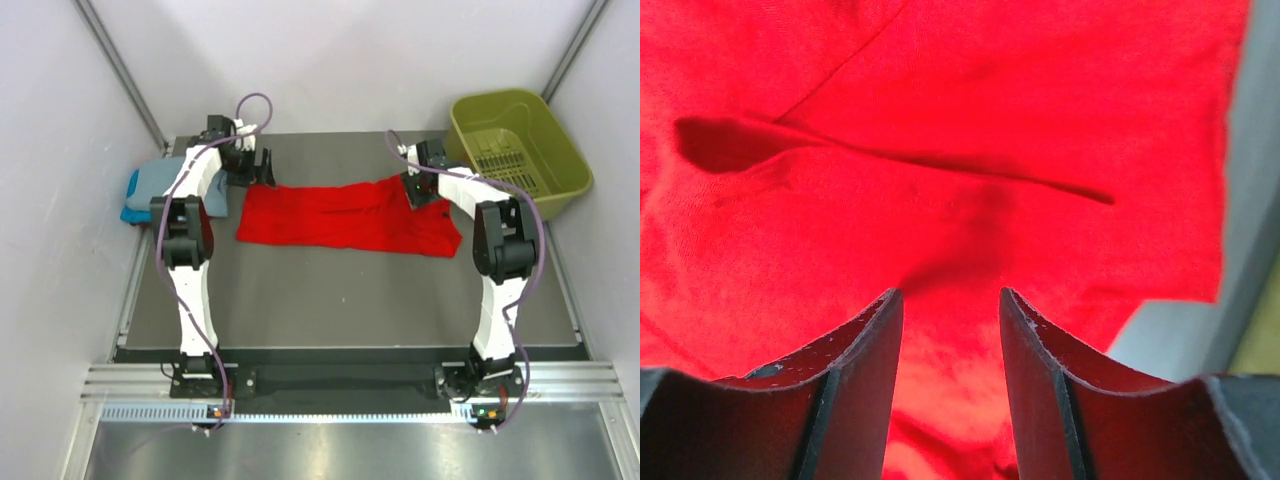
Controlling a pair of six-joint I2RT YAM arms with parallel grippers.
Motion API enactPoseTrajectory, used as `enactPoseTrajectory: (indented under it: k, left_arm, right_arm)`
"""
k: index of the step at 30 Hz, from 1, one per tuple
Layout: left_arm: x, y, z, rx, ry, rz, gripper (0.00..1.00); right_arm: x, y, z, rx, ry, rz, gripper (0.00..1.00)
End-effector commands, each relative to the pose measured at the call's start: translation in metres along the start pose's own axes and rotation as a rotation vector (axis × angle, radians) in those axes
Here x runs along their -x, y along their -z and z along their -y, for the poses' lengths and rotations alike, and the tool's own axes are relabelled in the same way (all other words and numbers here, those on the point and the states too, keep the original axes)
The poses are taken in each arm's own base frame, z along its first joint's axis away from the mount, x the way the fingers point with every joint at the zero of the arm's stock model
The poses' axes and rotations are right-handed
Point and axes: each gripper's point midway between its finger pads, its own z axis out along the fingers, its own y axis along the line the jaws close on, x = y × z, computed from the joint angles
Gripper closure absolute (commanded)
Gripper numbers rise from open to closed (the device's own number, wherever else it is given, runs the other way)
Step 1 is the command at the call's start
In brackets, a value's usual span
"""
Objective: Fold and stack the t-shirts
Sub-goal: Fold the tshirt
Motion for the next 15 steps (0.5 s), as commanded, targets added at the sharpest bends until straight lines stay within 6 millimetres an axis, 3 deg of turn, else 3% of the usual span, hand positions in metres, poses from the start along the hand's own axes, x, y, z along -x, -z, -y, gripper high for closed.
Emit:
enactPoseTrajectory:
  k: [1,8,12,14,15]
  left_arm:
    - [0.006,-0.018,0.01,-0.009,-0.04,-0.008,0.01]
    - [-0.019,-0.051,-0.009,0.029,-0.026,-0.086,0.01]
    - [-0.035,-0.056,-0.027,0.104,-0.034,-0.13,0.01]
    - [-0.046,-0.055,-0.03,0.127,-0.026,-0.161,0.01]
    - [-0.051,-0.053,-0.03,0.128,-0.021,-0.171,0.01]
  right_arm:
    - [0.021,-0.002,0.009,0.002,-0.033,0.057,0.55]
    - [0.018,-0.015,0.011,0.013,-0.064,0.04,0.55]
    - [0.015,-0.029,0.015,0.014,-0.094,0.02,0.53]
    - [0.023,-0.032,0.02,0.007,-0.123,0.032,0.5]
    - [0.022,-0.04,0.015,0.043,-0.13,0.025,0.49]
